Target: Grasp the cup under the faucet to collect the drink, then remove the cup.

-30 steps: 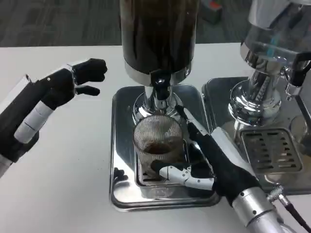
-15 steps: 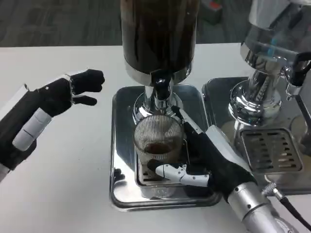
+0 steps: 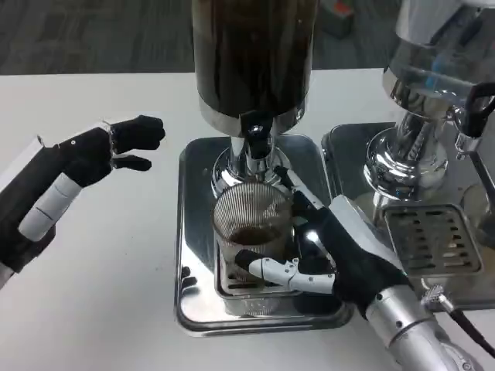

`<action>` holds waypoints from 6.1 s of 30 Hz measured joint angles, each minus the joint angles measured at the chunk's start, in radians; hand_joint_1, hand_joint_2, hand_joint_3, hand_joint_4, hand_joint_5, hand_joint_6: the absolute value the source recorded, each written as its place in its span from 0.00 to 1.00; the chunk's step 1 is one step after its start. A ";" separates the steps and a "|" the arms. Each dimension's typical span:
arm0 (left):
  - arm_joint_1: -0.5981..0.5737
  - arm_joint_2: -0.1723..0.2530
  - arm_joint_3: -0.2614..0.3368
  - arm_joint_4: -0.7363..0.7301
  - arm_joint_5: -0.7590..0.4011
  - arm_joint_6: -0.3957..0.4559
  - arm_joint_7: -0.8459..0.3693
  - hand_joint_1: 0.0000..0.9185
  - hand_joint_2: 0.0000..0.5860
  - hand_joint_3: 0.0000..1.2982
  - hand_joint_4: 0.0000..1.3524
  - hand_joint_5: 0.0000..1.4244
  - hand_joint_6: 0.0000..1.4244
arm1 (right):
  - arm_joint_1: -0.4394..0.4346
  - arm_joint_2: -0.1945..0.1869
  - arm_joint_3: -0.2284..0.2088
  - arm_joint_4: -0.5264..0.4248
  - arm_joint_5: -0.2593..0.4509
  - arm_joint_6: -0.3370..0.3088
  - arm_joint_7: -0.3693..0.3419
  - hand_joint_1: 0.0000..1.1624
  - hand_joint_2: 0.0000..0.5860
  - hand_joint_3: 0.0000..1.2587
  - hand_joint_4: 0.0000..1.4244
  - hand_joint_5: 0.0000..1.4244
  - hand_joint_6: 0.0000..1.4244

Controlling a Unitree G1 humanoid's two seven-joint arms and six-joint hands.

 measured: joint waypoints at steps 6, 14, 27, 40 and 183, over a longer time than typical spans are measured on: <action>0.000 0.000 0.000 0.012 0.002 0.000 0.000 0.00 0.16 0.25 0.20 0.17 0.26 | 0.003 -0.004 0.003 -0.005 -0.001 0.000 0.000 0.45 0.30 0.00 0.06 0.15 0.24; 0.000 0.000 0.000 0.018 0.003 0.000 0.000 0.00 0.17 0.26 0.22 0.18 0.27 | 0.008 -0.001 0.012 0.000 0.000 -0.013 -0.008 0.44 0.32 0.03 0.09 0.19 0.30; 0.012 0.000 0.000 0.018 0.004 0.005 0.000 0.00 0.19 0.26 0.23 0.19 0.29 | 0.017 0.013 0.043 0.030 -0.006 -0.050 -0.080 0.47 0.32 0.13 0.17 0.28 0.48; 0.034 0.000 0.000 0.008 0.005 0.018 0.000 0.00 0.21 0.26 0.24 0.20 0.30 | 0.060 0.049 0.076 0.039 -0.059 -0.062 -0.189 0.48 0.31 0.18 0.24 0.36 0.62; 0.076 0.021 0.002 -0.001 0.075 0.045 0.010 0.00 0.25 0.24 0.31 0.27 0.36 | 0.124 0.145 0.164 0.130 -0.239 -0.126 -0.597 0.38 0.39 0.34 0.40 0.53 0.82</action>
